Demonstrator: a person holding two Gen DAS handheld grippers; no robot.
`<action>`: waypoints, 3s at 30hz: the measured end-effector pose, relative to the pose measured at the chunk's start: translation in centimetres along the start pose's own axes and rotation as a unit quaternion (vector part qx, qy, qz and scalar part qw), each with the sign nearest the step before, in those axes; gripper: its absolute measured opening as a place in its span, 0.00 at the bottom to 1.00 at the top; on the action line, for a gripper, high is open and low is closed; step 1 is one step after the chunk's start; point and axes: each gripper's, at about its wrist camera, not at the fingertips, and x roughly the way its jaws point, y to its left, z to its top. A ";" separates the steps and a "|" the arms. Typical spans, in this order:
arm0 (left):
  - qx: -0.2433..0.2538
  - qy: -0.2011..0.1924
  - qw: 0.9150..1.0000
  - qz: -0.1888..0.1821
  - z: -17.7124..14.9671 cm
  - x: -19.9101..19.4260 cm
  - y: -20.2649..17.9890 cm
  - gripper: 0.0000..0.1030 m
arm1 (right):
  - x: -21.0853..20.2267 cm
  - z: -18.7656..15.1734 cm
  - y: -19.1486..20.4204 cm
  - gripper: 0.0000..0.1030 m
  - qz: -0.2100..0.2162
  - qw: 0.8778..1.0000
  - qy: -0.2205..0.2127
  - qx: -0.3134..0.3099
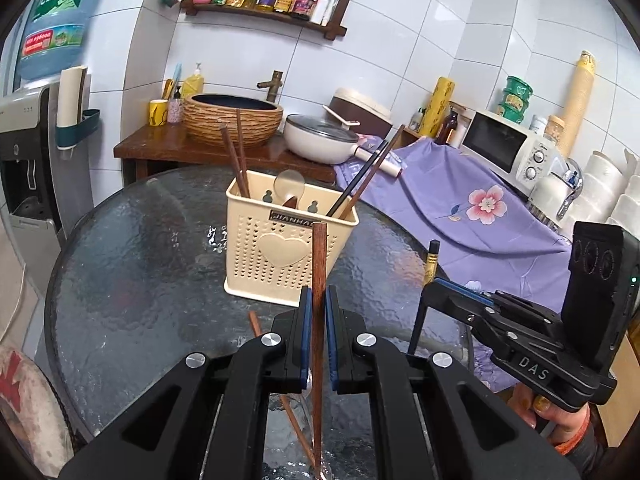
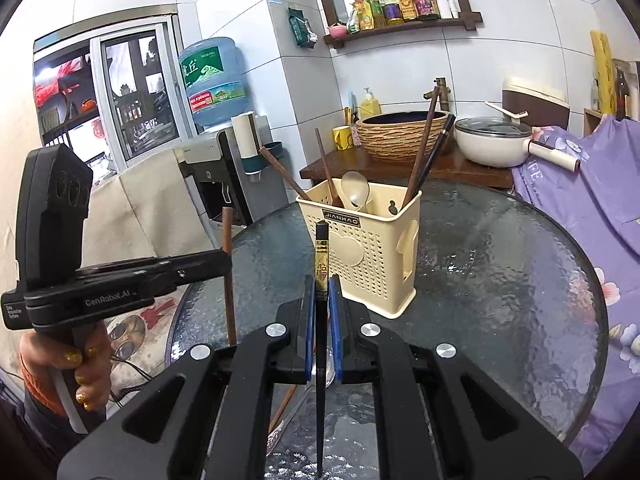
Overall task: Organize utensils
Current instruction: 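Lift both chopsticks and carry them over the cream holder, then lower both chopsticks into the holder and open both tools, then move both open tools down to the steel spoon and wooden chopstick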
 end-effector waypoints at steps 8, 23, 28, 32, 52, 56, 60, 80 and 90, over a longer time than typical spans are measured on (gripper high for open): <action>0.020 -0.010 1.000 0.000 1.2 -0.9 -0.8 0.07 | -0.7 1.3 -0.2 0.07 0.003 1.000 -0.005 0.004; 0.034 -0.019 0.999 0.002 5.4 -0.9 -1.1 0.07 | -1.1 5.9 0.3 0.07 0.000 1.000 -0.022 -0.022; 0.032 -0.046 0.998 0.009 8.5 -2.3 -0.8 0.07 | -1.7 9.4 0.0 0.07 0.001 0.999 -0.032 -0.021; 0.043 -0.083 0.995 0.026 12.4 -4.3 -1.7 0.07 | -2.7 13.4 0.7 0.07 -0.005 0.998 -0.057 -0.035; 0.001 -0.066 0.992 0.109 17.5 4.9 0.9 0.06 | 5.1 16.8 -0.7 0.08 -0.088 0.991 -0.091 -0.048; 0.007 -0.039 0.993 0.115 15.5 7.2 1.4 0.07 | 7.2 14.7 -1.6 0.08 -0.086 0.993 -0.069 -0.034; 0.006 -0.014 0.993 0.116 13.8 9.2 1.9 0.07 | 8.8 13.1 -2.0 0.08 -0.086 0.995 -0.047 -0.029; -0.004 -0.114 0.985 0.126 9.3 1.8 2.4 0.86 | 4.5 8.8 0.2 0.66 -0.078 0.990 -0.091 -0.076; -0.056 -0.037 0.982 0.179 -0.3 3.1 6.6 0.90 | 8.9 -1.7 1.1 0.66 -0.090 0.993 0.074 -0.033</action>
